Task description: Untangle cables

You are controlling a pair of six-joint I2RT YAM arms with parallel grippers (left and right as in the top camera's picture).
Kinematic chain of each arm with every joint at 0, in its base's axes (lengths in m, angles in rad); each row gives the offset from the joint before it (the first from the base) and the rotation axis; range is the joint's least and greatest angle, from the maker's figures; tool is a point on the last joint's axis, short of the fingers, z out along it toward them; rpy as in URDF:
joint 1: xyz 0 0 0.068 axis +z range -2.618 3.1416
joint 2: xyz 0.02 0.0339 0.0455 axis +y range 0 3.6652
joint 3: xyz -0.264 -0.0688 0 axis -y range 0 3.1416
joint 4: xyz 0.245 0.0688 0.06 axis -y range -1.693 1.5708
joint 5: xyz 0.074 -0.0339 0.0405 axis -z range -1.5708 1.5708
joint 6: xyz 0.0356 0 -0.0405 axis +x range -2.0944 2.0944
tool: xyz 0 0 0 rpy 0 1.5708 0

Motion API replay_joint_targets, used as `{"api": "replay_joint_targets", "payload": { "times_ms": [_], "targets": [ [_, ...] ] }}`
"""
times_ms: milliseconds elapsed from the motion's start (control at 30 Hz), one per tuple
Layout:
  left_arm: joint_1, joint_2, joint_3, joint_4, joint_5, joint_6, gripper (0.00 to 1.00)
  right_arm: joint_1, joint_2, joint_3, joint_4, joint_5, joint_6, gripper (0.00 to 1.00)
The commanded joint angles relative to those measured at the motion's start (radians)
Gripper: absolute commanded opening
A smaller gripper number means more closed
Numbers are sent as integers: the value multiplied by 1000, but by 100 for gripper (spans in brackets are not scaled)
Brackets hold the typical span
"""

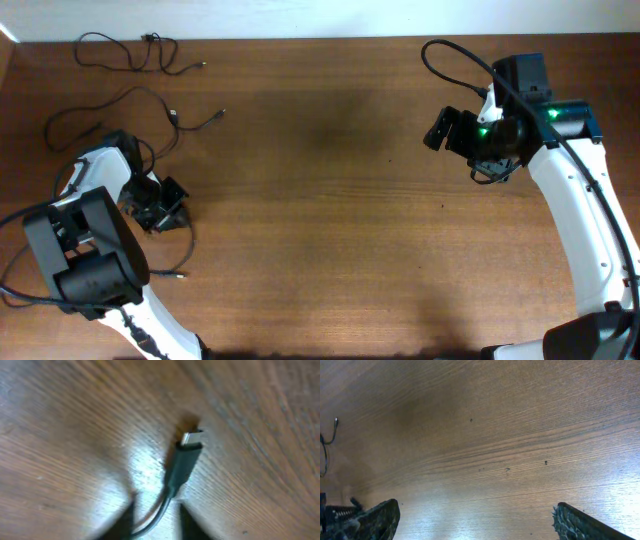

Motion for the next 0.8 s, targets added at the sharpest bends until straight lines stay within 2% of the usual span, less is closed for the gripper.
{"api": "replay_joint_targets", "payload": {
  "times_ms": [0, 33, 100, 200, 233, 300, 333, 367, 467, 533, 600, 667, 767],
  "targets": [
    [-2, 8, 16, 6, 35, 35, 68, -1, -5, 15, 2, 5, -9, 99],
    [-2, 8, 44, -6, 32, 53, 77, -1, -5, 15, 2, 5, -9, 98],
    [-2, 0, 116, -41, 31, 53, 82, -1, -5, 15, 3, 5, -9, 98],
    [6, -28, 254, -69, -7, 45, 82, -1, -5, 15, -1, 4, -9, 99],
    [21, -34, 289, -75, -35, 34, 86, -1, -5, 15, -4, 5, -9, 98],
    [73, -38, 353, -118, -117, -33, 86, -1, -5, 15, -5, 4, -8, 99],
    [130, -39, 373, -138, -147, -80, 84, -1, -5, 15, -5, 5, -9, 98],
    [201, -39, 374, -138, -148, -100, 99, -1, -5, 15, -4, 5, -9, 98],
    [394, -39, 374, -130, -164, -131, 99, -1, -4, 15, 2, 5, -9, 99],
    [557, -39, 374, -127, -237, -188, 99, -1, 7, 15, 11, 5, -8, 99],
    [616, -39, 373, -126, -309, -201, 99, -1, 19, 15, 21, 4, -8, 98],
    [671, -39, 359, -126, -416, -270, 99, -1, 29, 15, 21, 3, -8, 99],
    [742, -37, 290, -79, -436, -294, 99, -1, 35, 15, 19, 1, -9, 98]
  ]
}}
